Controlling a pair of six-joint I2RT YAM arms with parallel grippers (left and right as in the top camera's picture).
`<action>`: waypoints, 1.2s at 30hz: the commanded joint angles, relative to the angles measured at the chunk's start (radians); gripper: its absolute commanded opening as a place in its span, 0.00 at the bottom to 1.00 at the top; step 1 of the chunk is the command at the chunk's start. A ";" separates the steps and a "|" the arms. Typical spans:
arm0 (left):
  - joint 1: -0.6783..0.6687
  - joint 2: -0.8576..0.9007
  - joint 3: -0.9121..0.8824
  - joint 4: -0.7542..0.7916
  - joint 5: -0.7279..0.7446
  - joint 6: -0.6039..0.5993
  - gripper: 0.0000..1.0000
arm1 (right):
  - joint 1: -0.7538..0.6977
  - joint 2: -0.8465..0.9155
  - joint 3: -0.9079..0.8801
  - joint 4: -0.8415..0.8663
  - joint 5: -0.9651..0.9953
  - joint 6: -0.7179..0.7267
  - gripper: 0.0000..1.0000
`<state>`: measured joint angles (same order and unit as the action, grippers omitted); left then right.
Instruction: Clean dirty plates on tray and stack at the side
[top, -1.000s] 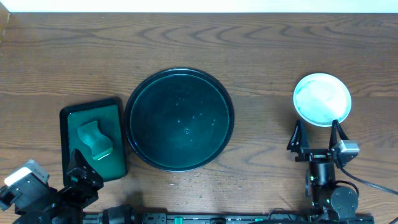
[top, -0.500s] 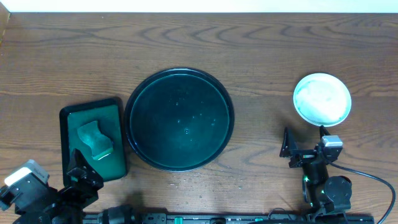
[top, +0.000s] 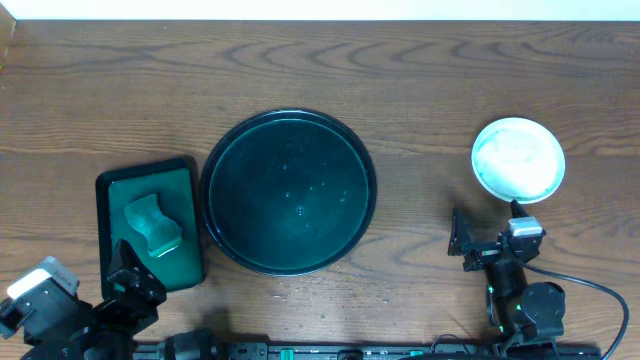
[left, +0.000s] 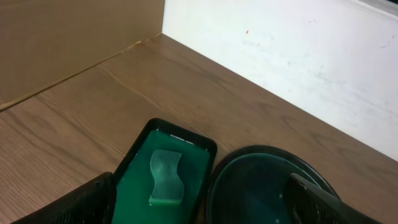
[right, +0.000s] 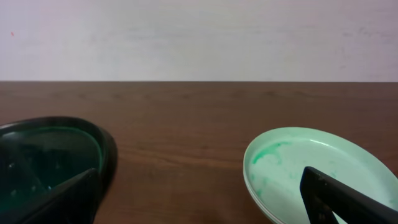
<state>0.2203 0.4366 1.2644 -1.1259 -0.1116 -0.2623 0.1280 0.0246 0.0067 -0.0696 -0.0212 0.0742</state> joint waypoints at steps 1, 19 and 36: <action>-0.002 0.006 -0.002 0.000 -0.006 -0.005 0.86 | 0.011 0.031 -0.002 -0.005 -0.008 -0.027 0.99; -0.002 0.006 -0.002 0.000 -0.005 -0.005 0.86 | 0.010 0.087 -0.001 -0.005 -0.003 -0.027 0.99; -0.002 0.006 -0.002 0.000 -0.005 -0.005 0.86 | 0.010 0.087 -0.001 -0.005 -0.002 -0.027 0.99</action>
<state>0.2203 0.4366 1.2644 -1.1259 -0.1112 -0.2623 0.1280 0.1093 0.0067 -0.0700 -0.0227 0.0624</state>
